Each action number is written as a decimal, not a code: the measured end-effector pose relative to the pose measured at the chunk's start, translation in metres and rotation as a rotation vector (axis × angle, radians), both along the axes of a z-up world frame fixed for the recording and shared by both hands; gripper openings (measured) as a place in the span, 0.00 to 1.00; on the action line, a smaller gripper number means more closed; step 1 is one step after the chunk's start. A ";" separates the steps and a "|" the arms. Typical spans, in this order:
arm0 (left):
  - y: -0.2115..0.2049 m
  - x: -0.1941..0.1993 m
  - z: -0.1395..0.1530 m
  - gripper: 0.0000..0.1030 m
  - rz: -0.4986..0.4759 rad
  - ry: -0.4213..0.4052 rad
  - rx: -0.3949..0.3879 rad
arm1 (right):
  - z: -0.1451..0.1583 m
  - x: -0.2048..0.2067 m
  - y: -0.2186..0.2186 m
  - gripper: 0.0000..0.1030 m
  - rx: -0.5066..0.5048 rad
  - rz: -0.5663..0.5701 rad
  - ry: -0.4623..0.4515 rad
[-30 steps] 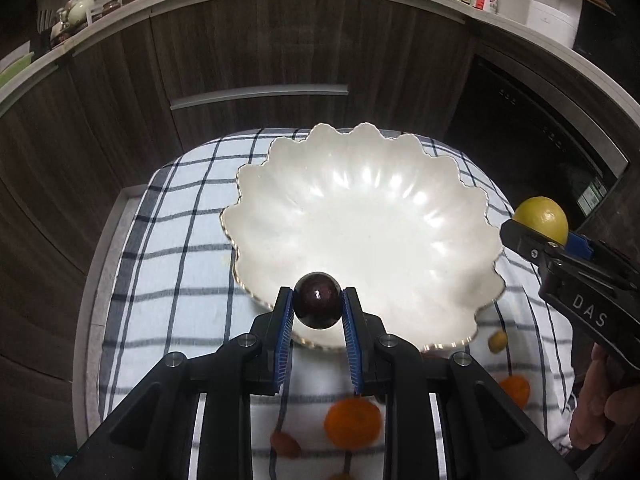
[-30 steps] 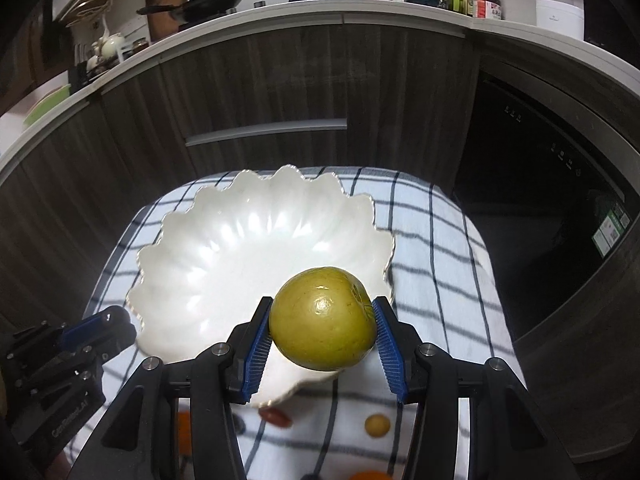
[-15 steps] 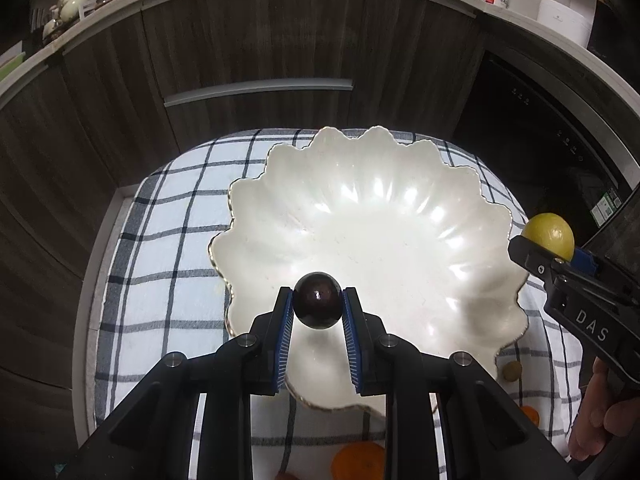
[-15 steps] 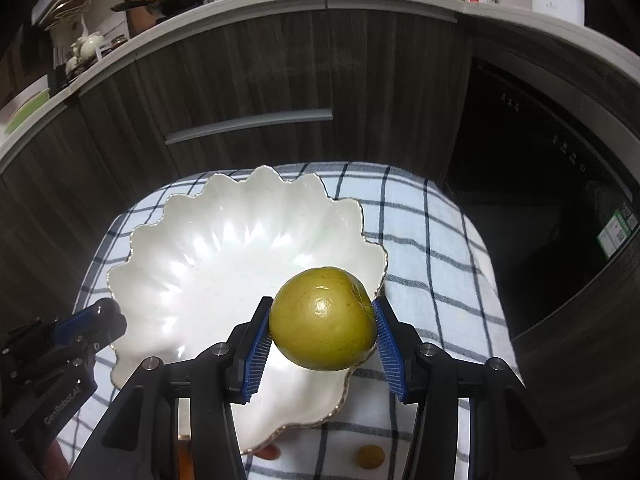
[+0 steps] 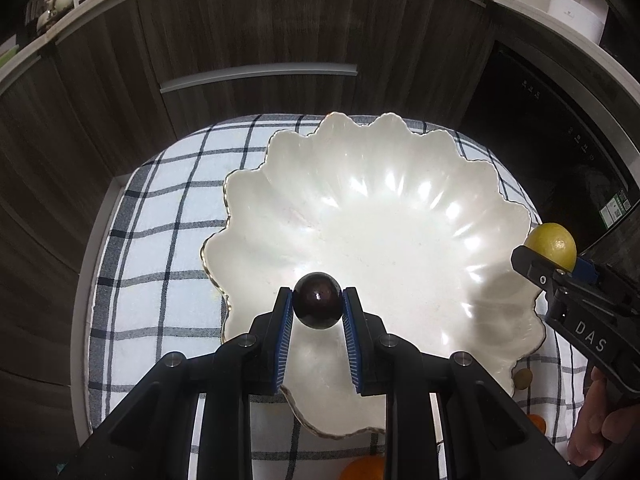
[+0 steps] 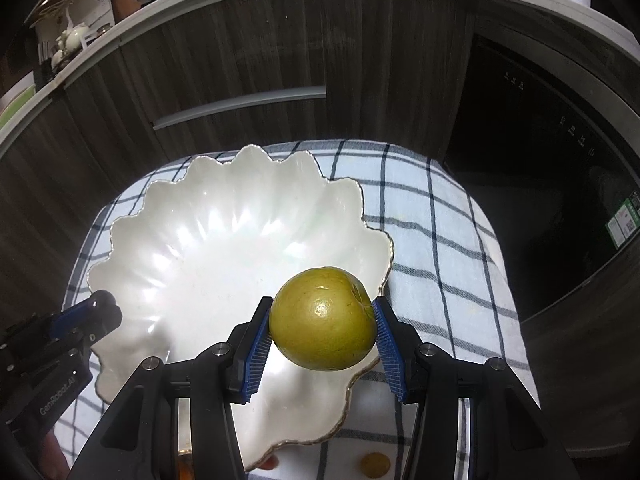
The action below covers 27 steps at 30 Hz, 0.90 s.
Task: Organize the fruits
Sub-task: 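Carry the plum in the left tool while the right tool carries the citrus over the bowl, then open the left tool dropping the plum while the right tool releases the citrus into the bowl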
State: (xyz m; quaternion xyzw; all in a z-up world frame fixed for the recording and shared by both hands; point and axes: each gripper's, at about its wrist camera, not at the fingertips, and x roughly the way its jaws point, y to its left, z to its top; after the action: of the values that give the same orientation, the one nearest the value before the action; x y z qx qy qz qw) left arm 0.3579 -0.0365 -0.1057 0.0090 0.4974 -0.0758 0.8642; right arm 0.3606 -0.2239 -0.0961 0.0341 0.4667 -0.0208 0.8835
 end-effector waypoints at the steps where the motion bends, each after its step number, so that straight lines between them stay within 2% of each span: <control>1: 0.000 0.000 -0.001 0.24 0.001 0.002 0.003 | -0.001 0.000 0.001 0.49 -0.005 0.002 0.003; 8: 0.000 0.001 -0.008 0.26 -0.001 0.036 0.005 | -0.007 0.002 0.001 0.49 -0.023 -0.002 0.031; 9: 0.000 0.001 -0.008 0.30 -0.001 0.037 0.008 | -0.008 0.002 0.001 0.49 -0.025 -0.004 0.036; 11: 0.001 0.000 -0.007 0.48 0.006 0.027 0.013 | -0.009 0.003 0.001 0.49 -0.037 -0.010 0.042; 16: 0.003 -0.001 -0.003 0.52 0.013 0.010 0.026 | 0.001 0.001 0.001 0.66 -0.085 -0.031 0.000; 20: 0.004 -0.003 0.002 0.66 0.018 -0.011 0.037 | 0.010 -0.001 0.000 0.70 -0.092 -0.043 -0.027; 27: 0.007 -0.007 0.011 0.71 0.030 -0.029 0.036 | 0.021 -0.008 0.002 0.72 -0.087 -0.054 -0.053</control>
State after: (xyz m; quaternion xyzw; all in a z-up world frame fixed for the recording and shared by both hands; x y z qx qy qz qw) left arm 0.3510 -0.0293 -0.0951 0.0183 0.4860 -0.0537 0.8721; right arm 0.3530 -0.2222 -0.0755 0.0087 0.4408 -0.0638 0.8953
